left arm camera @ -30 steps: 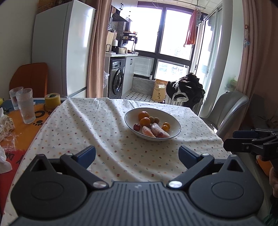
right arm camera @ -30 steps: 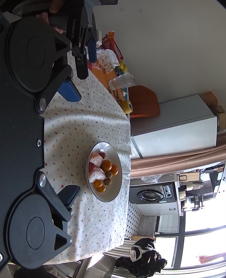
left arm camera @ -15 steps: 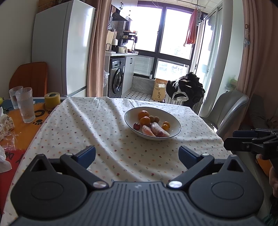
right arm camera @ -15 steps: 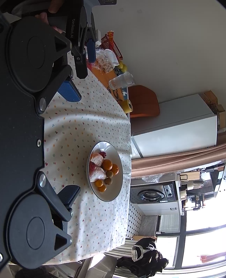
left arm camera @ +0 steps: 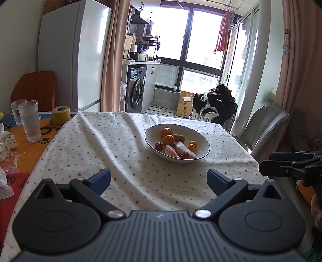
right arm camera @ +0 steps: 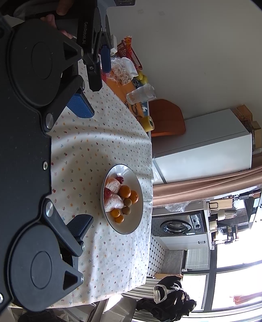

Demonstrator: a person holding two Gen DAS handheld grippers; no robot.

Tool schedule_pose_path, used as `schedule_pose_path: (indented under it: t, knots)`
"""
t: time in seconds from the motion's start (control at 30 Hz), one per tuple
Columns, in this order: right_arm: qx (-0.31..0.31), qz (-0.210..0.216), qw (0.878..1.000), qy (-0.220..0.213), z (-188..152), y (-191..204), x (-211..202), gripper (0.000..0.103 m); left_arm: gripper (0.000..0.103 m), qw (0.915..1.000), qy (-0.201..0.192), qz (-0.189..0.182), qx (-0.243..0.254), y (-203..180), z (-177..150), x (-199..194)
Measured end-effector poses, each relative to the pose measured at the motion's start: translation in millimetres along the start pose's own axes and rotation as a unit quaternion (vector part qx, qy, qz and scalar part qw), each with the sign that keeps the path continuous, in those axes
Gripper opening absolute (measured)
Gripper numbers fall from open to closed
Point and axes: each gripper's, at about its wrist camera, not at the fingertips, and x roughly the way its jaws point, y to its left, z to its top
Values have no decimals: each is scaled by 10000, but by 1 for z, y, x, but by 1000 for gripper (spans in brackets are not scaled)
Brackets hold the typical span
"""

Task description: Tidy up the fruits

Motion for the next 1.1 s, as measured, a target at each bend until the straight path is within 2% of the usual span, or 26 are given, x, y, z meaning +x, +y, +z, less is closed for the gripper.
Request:
schedule_pose_path:
  t: [1.1]
  knots:
    - [95,46,9999,16,-3,-3,5,103,101,9999,90,11,-74,4,2,2]
